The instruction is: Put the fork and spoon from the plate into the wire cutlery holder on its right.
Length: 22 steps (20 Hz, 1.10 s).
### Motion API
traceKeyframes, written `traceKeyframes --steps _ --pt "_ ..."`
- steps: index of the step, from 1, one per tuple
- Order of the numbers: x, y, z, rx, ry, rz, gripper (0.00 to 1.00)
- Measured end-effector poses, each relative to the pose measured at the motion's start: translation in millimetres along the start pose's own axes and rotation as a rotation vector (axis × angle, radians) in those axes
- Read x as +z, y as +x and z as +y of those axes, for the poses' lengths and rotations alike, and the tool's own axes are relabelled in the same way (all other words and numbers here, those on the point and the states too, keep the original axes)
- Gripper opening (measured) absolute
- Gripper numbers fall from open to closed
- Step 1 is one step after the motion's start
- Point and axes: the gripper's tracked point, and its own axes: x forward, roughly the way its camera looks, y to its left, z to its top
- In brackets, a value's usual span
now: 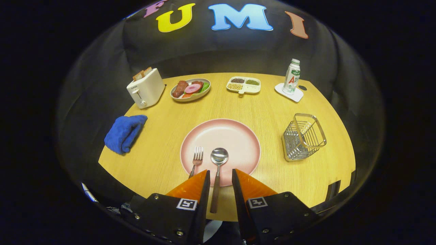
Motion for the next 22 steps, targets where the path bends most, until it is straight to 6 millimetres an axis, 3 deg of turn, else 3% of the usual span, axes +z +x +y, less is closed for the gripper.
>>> traceKeyframes --steps 5,13,14,15,16,19,20,22 --pt "-36 16 5 -0.006 0.032 0.073 0.39" --pt "-68 33 10 -0.009 0.068 0.159 0.4" --pt "-75 44 7 -0.02 0.061 0.165 0.4" --pt "-65 26 8 -0.036 0.077 0.149 0.39" --pt "-71 47 8 -0.031 0.081 0.166 0.15" --pt "-69 37 8 -0.038 0.083 0.17 0.15" --pt "-67 33 7 -0.044 0.086 0.174 0.07" --pt "-67 33 8 -0.031 0.103 0.172 0.07"
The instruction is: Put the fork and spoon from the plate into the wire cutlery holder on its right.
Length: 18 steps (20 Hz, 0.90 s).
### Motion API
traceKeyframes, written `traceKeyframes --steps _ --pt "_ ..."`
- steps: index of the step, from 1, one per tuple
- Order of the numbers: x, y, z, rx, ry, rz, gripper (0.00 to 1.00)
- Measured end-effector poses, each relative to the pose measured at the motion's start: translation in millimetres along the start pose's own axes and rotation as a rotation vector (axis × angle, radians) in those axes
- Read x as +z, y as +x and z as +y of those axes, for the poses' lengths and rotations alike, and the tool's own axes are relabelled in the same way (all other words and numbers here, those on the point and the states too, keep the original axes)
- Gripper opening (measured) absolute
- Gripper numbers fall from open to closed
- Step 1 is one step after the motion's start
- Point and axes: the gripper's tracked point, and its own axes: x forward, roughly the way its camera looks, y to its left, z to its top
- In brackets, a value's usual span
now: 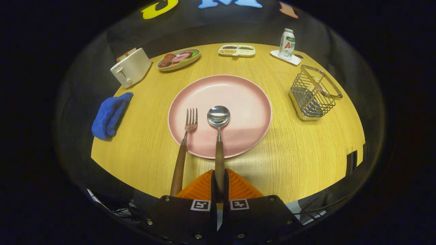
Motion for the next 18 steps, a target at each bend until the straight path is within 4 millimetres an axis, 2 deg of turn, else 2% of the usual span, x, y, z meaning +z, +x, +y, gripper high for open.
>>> traceKeyframes --steps 5,12,16,18 --pt "10 -8 -9 -0.01 0.042 -0.019 0.06" --pt "39 -26 -22 -0.02 0.094 -0.07 0.06" --pt "60 -40 -37 -0.037 0.109 -0.111 0.06" --pt "71 -48 -51 -0.056 0.115 -0.135 0.07"
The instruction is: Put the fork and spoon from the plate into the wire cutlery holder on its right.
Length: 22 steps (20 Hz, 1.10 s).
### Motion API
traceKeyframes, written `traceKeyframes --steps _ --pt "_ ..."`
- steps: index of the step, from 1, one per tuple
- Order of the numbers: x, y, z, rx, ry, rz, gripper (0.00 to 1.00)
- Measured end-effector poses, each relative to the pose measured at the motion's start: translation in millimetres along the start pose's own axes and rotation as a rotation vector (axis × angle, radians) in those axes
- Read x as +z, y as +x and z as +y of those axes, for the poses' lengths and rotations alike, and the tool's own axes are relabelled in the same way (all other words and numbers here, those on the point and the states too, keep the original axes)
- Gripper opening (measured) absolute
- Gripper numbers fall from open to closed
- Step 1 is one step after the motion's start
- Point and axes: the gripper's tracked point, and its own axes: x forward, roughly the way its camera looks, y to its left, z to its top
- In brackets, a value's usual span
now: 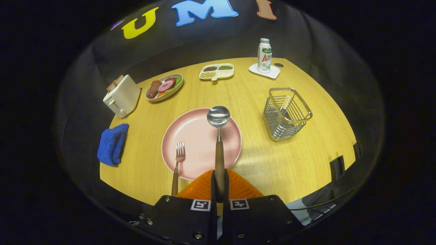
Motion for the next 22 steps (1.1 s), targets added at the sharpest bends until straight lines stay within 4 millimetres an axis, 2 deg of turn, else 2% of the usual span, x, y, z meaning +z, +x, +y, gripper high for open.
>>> traceKeyframes --steps 6,9,12,15,20,22 --pt "46 -14 -59 -0.081 0.019 -0.065 0.06" --pt "62 -21 -89 -0.117 0.024 -0.083 0.06" --pt "64 -27 -114 -0.145 0.01 -0.068 0.07" --pt "58 -27 -132 -0.159 -0.013 -0.025 0.06" --pt "49 -23 -152 -0.166 -0.062 0.074 0.07" --pt "46 -21 -153 -0.148 -0.084 0.122 0.06"
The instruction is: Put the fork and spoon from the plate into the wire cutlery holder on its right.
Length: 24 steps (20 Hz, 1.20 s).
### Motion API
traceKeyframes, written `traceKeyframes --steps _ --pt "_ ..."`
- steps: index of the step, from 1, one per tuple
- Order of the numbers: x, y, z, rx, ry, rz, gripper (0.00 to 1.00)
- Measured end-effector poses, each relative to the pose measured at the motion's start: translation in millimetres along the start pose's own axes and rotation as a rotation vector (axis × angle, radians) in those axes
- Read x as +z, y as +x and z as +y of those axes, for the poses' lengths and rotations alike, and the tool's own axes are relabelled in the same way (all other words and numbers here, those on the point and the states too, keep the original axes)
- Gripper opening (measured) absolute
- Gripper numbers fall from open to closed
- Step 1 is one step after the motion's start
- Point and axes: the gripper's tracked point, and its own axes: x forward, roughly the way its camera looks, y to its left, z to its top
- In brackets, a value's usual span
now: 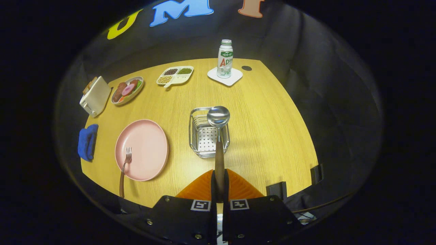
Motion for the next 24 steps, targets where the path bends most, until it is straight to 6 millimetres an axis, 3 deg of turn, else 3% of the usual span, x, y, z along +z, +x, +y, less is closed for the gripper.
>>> traceKeyframes --steps 8,24 --pt "2 7 -3 0.013 -0.134 0.15 0.06" --pt "17 21 -4 0.027 -0.138 0.41 0.07"
